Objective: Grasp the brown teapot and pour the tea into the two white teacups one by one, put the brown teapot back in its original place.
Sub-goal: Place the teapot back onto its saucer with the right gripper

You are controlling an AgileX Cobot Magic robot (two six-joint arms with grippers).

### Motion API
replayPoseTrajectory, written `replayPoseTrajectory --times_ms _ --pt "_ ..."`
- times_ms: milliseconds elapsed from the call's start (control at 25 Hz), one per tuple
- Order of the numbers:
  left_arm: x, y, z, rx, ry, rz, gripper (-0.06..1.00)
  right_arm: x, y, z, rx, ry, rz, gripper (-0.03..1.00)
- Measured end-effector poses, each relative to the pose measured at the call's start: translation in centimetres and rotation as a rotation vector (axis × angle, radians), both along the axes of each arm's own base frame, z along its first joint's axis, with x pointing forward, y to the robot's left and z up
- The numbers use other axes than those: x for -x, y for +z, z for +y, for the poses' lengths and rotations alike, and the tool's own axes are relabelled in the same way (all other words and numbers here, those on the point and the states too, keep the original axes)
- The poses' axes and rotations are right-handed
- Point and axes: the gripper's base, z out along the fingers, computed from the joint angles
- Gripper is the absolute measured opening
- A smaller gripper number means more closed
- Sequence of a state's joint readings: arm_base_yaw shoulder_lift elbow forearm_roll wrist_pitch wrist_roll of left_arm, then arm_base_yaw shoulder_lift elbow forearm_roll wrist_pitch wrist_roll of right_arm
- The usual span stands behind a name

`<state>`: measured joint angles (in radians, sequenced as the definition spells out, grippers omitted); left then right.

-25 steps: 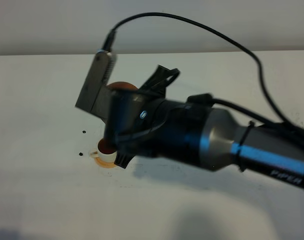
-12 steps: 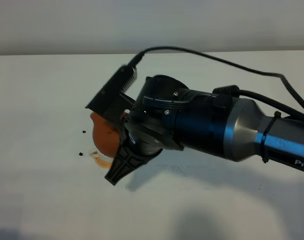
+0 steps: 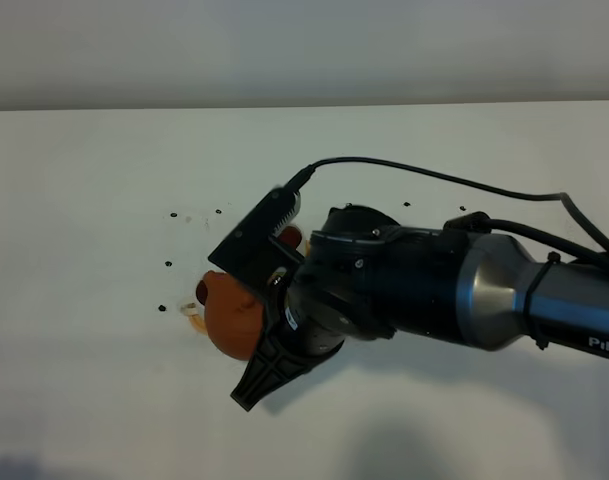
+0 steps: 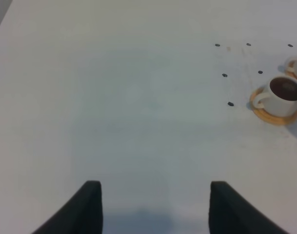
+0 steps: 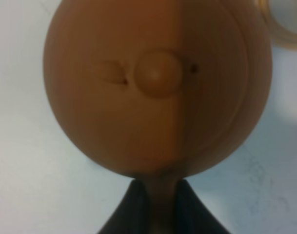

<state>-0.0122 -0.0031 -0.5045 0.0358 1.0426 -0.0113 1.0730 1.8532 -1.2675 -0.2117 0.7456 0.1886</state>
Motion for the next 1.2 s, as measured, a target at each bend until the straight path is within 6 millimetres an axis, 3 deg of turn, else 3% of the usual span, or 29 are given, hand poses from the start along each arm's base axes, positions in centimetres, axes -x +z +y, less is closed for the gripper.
replayPoseTrajectory --times_ms 400,760,1000,1200 --pt "0.0 0.0 0.0 0.000 0.000 0.000 0.50 0.6 -2.2 -0.4 -0.027 0.000 0.029 0.09" --pt "0.0 0.0 0.0 0.000 0.000 0.000 0.50 0.6 -5.9 0.0 0.024 0.007 0.085 0.09" --pt "0.0 0.0 0.0 0.000 0.000 0.000 0.50 0.7 -6.0 0.1 0.020 0.011 0.089 0.09" --pt "0.0 0.0 0.0 0.000 0.000 0.000 0.50 0.7 -4.9 -0.1 0.005 0.010 0.081 0.09"
